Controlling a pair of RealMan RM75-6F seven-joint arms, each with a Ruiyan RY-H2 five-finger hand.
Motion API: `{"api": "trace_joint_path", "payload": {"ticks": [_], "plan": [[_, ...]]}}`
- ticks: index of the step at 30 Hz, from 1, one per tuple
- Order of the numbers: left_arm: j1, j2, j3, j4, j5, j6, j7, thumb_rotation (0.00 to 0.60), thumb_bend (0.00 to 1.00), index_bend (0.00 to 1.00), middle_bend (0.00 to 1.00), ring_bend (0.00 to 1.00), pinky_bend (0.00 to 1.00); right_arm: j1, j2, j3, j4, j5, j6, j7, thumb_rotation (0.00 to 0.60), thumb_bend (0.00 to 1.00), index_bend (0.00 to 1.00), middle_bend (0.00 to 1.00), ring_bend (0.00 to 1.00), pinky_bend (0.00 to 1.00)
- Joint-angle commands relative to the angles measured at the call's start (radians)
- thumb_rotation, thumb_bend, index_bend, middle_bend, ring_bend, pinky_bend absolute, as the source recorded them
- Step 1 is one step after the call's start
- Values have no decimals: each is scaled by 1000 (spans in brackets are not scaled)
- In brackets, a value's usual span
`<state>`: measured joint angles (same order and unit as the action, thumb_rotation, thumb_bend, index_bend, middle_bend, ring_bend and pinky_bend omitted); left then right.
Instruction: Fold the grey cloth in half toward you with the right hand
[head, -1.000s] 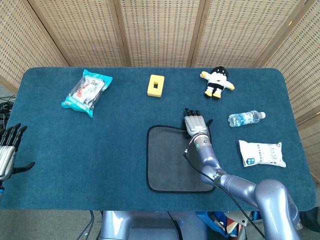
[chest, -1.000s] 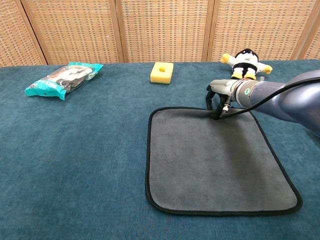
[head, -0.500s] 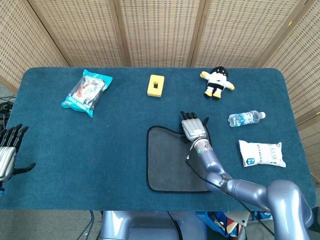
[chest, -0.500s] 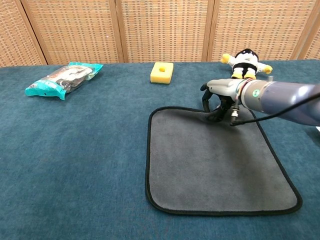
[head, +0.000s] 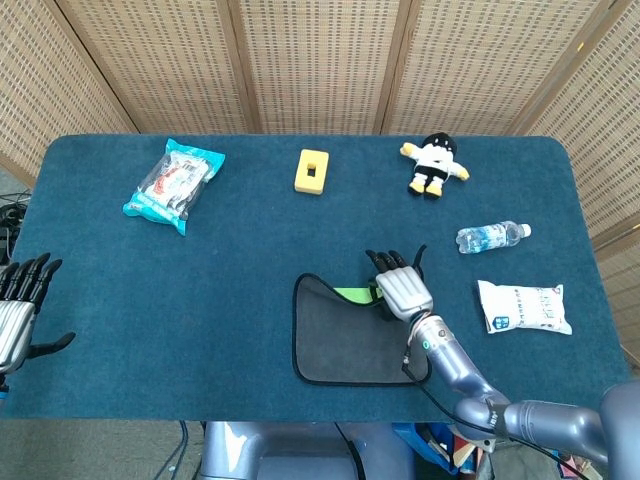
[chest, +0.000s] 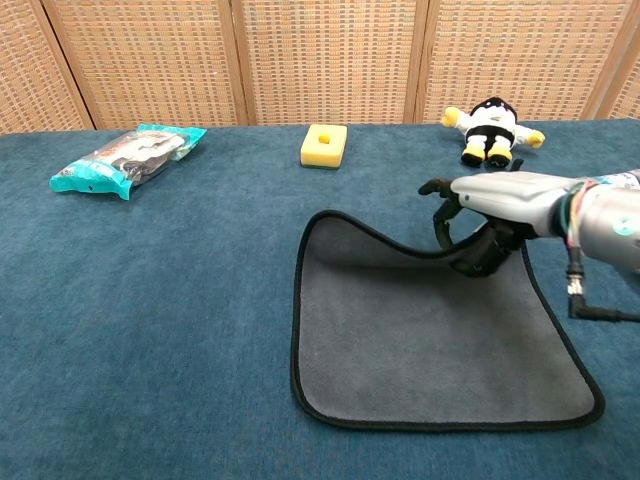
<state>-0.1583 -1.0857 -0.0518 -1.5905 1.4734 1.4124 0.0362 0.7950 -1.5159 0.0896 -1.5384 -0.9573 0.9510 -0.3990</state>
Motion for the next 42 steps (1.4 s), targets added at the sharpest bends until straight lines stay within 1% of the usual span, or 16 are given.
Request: {"api": "trace_joint_path", "payload": {"ticks": [1, 7, 15, 27, 36, 42], "plan": [[3, 1, 4, -3, 8, 6, 1, 600, 130, 0, 0, 0, 0, -32, 18, -37, -37, -52, 32, -2, 600, 527, 659, 0, 0, 0], [7, 3, 10, -8, 21, 16, 3, 600, 130, 0, 0, 0, 0, -63, 12, -84, -55, -125, 63, -21, 600, 527, 659, 0, 0, 0], [11, 4, 13, -12, 27, 23, 5, 600, 130, 0, 0, 0, 0, -89, -15, -118, -55, -172, 89, -68, 600, 527, 660, 0, 0, 0], [10, 6, 12, -9, 23, 17, 0, 600, 130, 0, 0, 0, 0, -109, -10, -131, -92, -141, 78, -144, 600, 527, 659, 0, 0, 0], [10, 4, 14, -11, 25, 18, 5, 600, 129, 0, 0, 0, 0, -137, 3, -155, -125, -165, 83, -159, 600, 527, 660, 0, 0, 0], [10, 5, 14, -12, 25, 19, 4, 600, 130, 0, 0, 0, 0, -158, -4, -163, -154, -163, 94, -175, 600, 527, 660, 0, 0, 0]]}}
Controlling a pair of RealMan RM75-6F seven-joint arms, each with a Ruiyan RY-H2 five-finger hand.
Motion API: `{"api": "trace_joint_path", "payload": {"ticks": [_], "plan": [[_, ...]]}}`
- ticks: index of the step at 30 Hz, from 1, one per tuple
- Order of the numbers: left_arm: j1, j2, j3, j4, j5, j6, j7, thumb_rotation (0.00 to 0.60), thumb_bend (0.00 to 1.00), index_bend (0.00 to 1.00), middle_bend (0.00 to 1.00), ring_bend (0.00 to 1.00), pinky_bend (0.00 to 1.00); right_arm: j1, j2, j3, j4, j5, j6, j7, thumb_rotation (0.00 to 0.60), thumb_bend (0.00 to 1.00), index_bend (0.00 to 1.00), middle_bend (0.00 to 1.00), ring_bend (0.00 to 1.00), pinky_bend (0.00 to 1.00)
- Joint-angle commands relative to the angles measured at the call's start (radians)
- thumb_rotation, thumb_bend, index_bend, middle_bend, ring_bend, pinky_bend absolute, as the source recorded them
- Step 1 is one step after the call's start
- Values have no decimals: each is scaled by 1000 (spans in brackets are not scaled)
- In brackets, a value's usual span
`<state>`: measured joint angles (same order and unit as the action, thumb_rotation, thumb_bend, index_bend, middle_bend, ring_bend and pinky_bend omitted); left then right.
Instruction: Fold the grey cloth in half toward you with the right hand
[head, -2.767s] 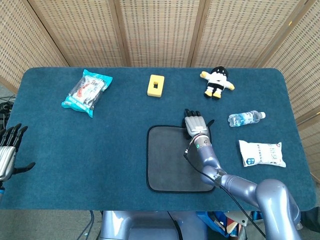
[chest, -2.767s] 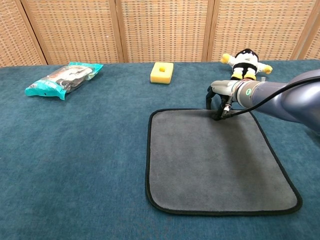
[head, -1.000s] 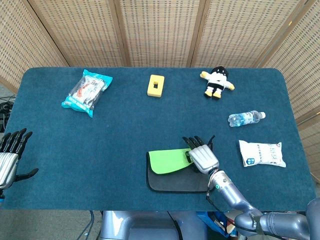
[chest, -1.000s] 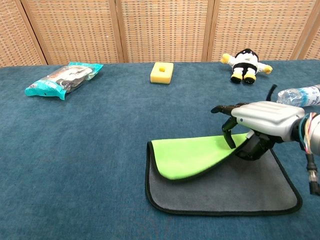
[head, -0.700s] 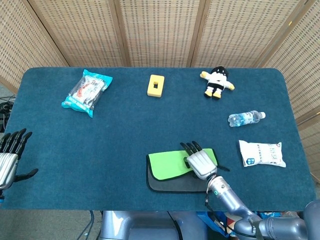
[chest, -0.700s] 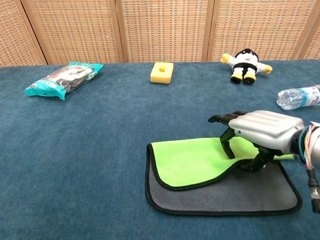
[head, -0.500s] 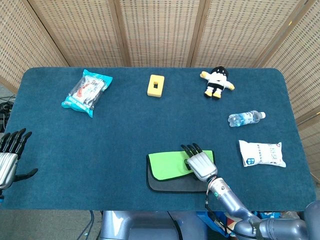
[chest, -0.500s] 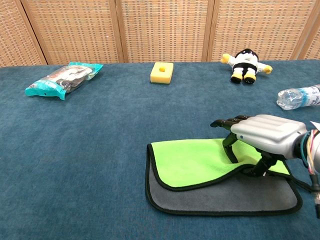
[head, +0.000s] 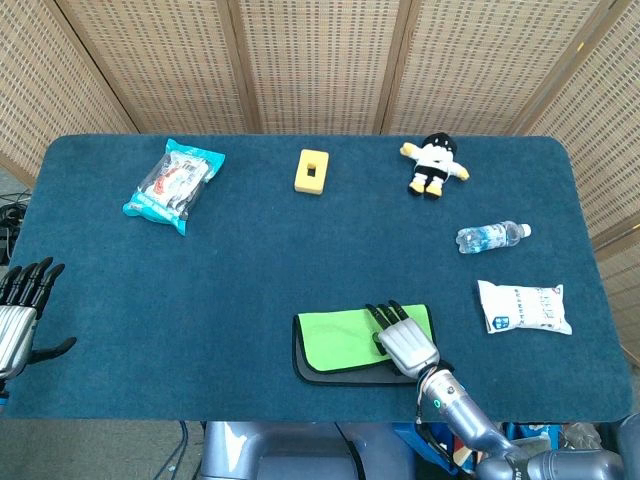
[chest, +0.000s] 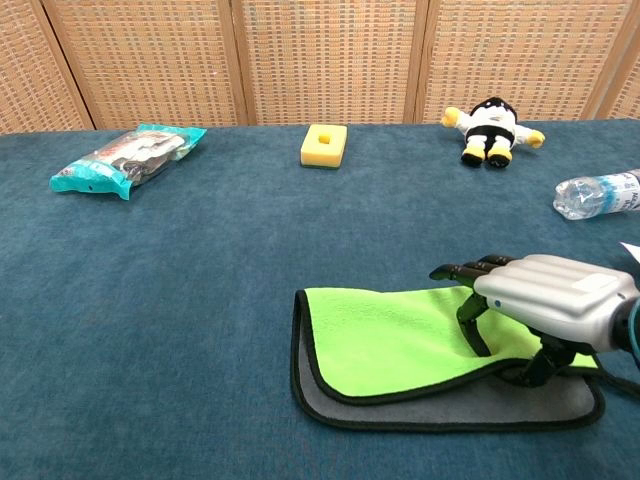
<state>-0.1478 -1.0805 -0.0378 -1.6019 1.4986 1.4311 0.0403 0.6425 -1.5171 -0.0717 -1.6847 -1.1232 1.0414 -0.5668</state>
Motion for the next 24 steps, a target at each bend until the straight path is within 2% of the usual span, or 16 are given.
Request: {"api": "trace_joint_path", "payload": {"ticks": [1, 24], "plan": [[0, 0, 0, 0, 0, -1, 1, 600, 130, 0, 0, 0, 0, -9, -6, -2, -13, 5, 6, -13, 600, 527, 660, 0, 0, 0], [-2, 4, 0, -2, -5, -8, -1, 600, 129, 0, 0, 0, 0, -27, -36, -11, -37, 5, 17, -100, 600, 527, 660, 0, 0, 0]]}}
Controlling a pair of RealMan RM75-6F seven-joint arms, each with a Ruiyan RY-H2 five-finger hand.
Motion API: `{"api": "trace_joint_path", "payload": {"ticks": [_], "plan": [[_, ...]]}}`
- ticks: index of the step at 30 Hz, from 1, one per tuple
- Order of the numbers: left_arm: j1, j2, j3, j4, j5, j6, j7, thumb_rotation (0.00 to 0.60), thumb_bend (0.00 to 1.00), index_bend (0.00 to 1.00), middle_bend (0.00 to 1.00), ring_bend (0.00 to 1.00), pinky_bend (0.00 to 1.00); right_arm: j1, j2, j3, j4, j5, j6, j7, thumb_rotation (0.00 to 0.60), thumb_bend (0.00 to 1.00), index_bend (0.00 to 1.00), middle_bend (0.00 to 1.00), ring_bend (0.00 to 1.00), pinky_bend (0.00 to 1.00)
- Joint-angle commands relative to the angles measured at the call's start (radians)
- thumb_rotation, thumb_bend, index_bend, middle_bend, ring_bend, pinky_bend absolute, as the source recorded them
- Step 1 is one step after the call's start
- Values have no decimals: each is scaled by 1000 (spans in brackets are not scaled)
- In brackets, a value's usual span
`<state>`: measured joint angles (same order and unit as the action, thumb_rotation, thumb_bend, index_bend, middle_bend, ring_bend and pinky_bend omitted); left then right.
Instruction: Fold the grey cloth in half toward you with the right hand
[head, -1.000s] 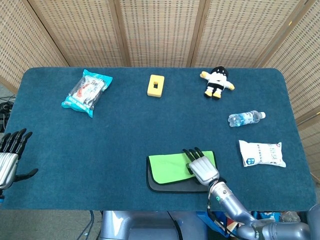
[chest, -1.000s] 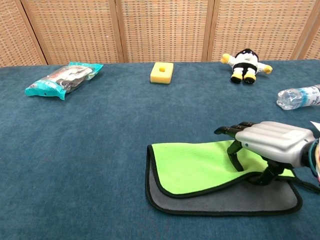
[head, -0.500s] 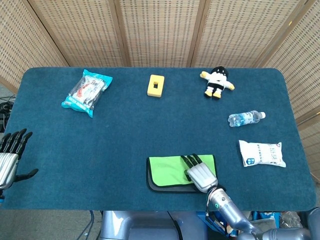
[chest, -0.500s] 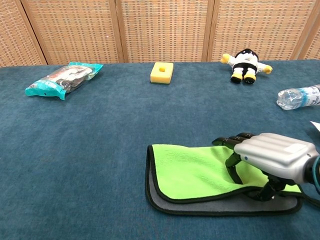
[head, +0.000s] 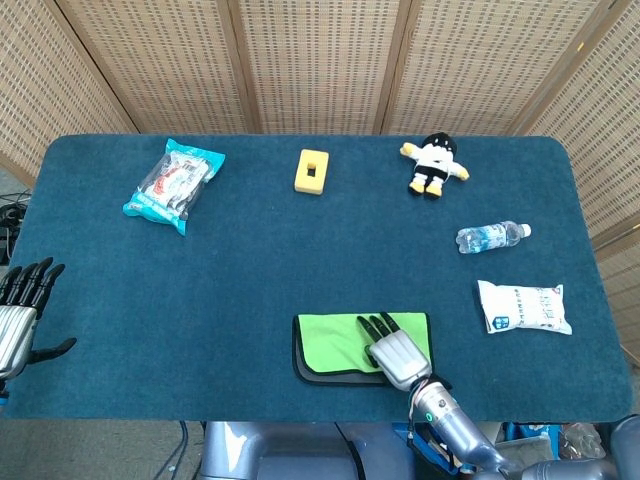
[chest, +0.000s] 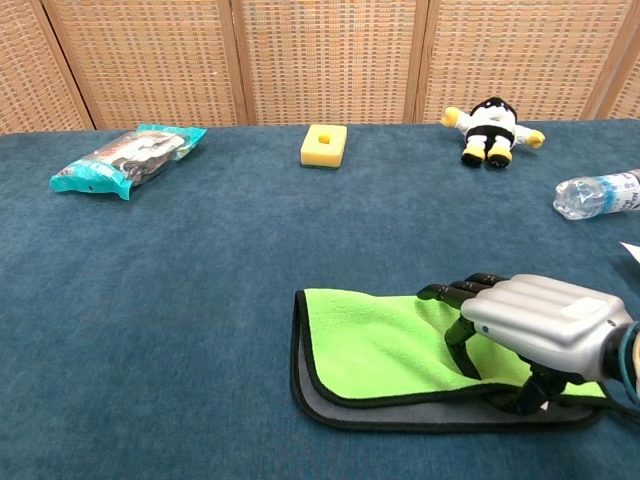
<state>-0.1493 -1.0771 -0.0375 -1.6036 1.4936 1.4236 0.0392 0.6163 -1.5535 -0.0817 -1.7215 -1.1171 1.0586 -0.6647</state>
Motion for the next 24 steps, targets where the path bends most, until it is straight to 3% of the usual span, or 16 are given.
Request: {"api": "trace_joint_path", "payload": {"ticks": [1, 3, 5, 7, 9, 12, 20, 24], "plan": [[0, 0, 0, -1, 0, 0, 1, 600, 129, 0, 0, 0, 0, -2, 1, -1, -1, -2, 0, -4, 600, 527, 660, 0, 0, 0], [0, 0, 0, -1, 0, 0, 1, 600, 129, 0, 0, 0, 0, -4, 3, -2, -3, -3, -1, -6, 600, 527, 604, 0, 0, 0], [1, 1, 0, -1, 0, 1, 1, 600, 129, 0, 0, 0, 0, -5, 6, -4, -7, -4, -4, -5, 600, 527, 412, 0, 0, 0], [1, 1, 0, -2, -1, 1, 0, 600, 130, 0, 0, 0, 0, -5, 14, -8, -14, -9, -8, -4, 600, 493, 130, 0, 0, 0], [1, 1, -1, -1, 0, 2, 0, 600, 130, 0, 0, 0, 0, -7, 22, -9, -24, -19, -8, 2, 600, 420, 19, 0, 0, 0], [1, 1, -1, -1, 0, 3, -1, 600, 130, 0, 0, 0, 0, -15, 34, -7, -40, -56, 7, 31, 600, 354, 0, 0, 0, 0], [2, 1, 0, -1, 2, 5, -1, 600, 130, 0, 0, 0, 0, -17, 73, 11, -47, -204, 27, 155, 600, 330, 5, 0, 0, 0], [1, 0, -1, -1, 1, 4, 0, 600, 129, 0, 0, 0, 0, 1, 85, 23, -52, -264, 9, 229, 600, 330, 134, 0, 0, 0]]}}
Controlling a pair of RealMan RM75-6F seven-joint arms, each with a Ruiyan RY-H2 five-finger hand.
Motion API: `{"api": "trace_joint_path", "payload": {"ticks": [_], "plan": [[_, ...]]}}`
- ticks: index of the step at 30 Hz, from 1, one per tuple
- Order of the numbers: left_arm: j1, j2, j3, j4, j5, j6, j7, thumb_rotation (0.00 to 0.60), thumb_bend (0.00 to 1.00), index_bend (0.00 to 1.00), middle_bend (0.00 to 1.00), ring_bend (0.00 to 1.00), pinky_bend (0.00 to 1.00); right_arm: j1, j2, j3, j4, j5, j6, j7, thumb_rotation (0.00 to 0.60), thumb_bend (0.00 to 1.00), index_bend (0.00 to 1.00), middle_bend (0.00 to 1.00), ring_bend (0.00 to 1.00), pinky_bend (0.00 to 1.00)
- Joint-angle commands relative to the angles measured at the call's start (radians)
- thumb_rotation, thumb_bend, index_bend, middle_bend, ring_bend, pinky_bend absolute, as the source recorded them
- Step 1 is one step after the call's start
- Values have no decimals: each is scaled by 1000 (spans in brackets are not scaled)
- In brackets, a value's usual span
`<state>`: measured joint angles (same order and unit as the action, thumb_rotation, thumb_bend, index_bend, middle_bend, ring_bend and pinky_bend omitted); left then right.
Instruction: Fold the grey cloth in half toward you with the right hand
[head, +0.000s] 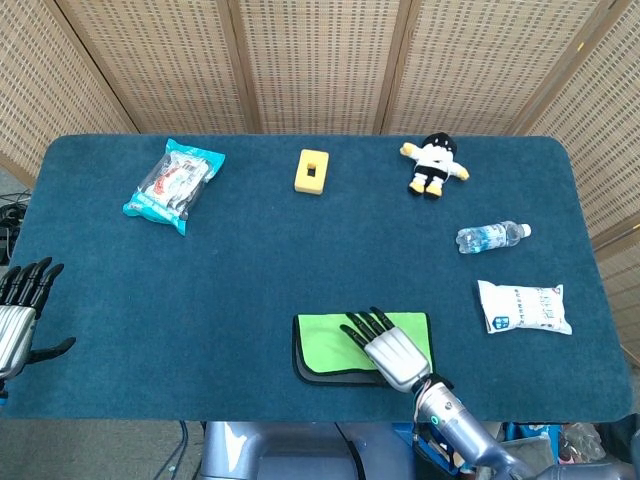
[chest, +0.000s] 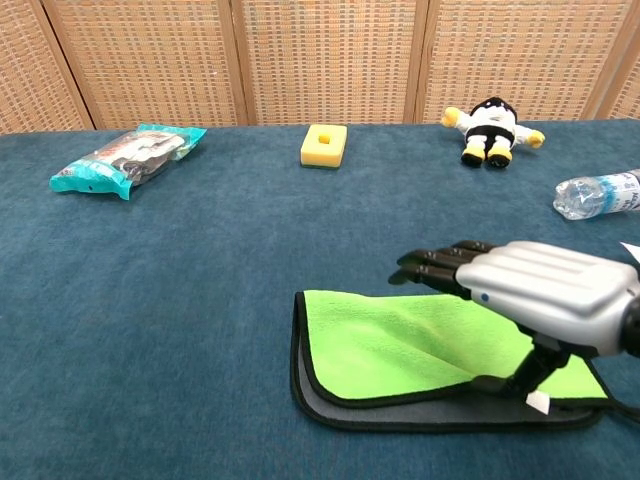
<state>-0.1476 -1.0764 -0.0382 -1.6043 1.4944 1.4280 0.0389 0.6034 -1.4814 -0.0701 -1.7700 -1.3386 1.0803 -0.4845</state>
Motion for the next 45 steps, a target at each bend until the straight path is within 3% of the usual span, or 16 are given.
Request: {"api": "trace_joint_path", "payload": {"ticks": [1, 7, 10, 28, 45], "plan": [[-1, 0, -1, -1, -1, -1, 1, 600, 130, 0, 0, 0, 0, 22, 14, 16, -1, -61, -23, 70, 600, 330, 163, 0, 0, 0], [-1, 1, -3, 1, -5, -1, -5, 600, 130, 0, 0, 0, 0, 54, -26, 29, 25, -94, -76, 94, 600, 331, 338, 0, 0, 0], [-2, 3, -5, 4, -10, -5, -10, 600, 131, 0, 0, 0, 0, 63, -65, 33, 45, -78, -104, 72, 600, 331, 364, 0, 0, 0], [-6, 5, -10, 8, -22, -15, -18, 600, 130, 0, 0, 0, 0, 85, -209, 87, 165, 9, -142, -56, 600, 331, 399, 0, 0, 0], [-9, 3, -14, 11, -33, -23, -17, 600, 131, 0, 0, 0, 0, 93, -253, 88, 200, 48, -159, -92, 600, 330, 418, 0, 0, 0]]}}
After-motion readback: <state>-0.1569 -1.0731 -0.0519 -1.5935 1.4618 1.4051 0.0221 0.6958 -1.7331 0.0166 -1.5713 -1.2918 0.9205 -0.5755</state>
